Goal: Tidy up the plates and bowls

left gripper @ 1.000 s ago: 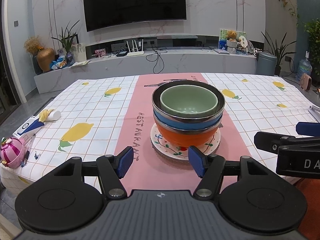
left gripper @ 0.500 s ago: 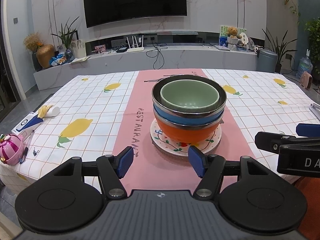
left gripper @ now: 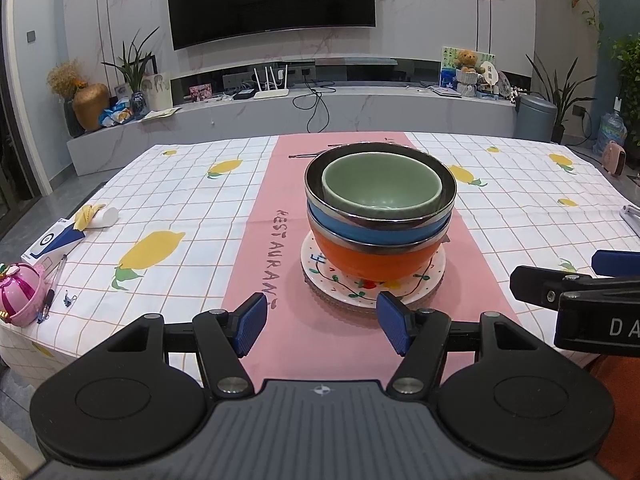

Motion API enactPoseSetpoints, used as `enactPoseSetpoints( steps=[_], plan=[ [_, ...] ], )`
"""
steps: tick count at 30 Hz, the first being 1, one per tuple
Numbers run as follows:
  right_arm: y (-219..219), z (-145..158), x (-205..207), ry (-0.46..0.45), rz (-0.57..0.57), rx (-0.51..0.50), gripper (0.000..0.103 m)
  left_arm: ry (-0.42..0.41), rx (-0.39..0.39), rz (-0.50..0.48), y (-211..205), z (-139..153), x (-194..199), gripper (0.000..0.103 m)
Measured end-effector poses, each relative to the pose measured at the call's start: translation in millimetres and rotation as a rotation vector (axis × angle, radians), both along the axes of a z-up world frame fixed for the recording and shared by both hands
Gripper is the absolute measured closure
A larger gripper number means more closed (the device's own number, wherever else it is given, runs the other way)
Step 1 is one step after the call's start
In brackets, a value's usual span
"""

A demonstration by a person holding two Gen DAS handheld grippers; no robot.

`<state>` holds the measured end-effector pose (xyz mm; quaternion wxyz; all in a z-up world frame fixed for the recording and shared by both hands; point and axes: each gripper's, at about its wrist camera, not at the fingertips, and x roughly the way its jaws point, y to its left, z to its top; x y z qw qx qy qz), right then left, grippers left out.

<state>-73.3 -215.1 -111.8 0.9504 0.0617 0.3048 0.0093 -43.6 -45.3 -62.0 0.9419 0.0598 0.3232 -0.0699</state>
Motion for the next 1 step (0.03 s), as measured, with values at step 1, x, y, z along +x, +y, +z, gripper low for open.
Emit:
enactPoseSetpoints(
  steps=[1],
  plan=[
    [0.0,-0.2,0.2,0.001,0.000,0.000,0.010,0.000,0.001,-0.001,0.0,-0.1,0.5,0.029]
  ],
)
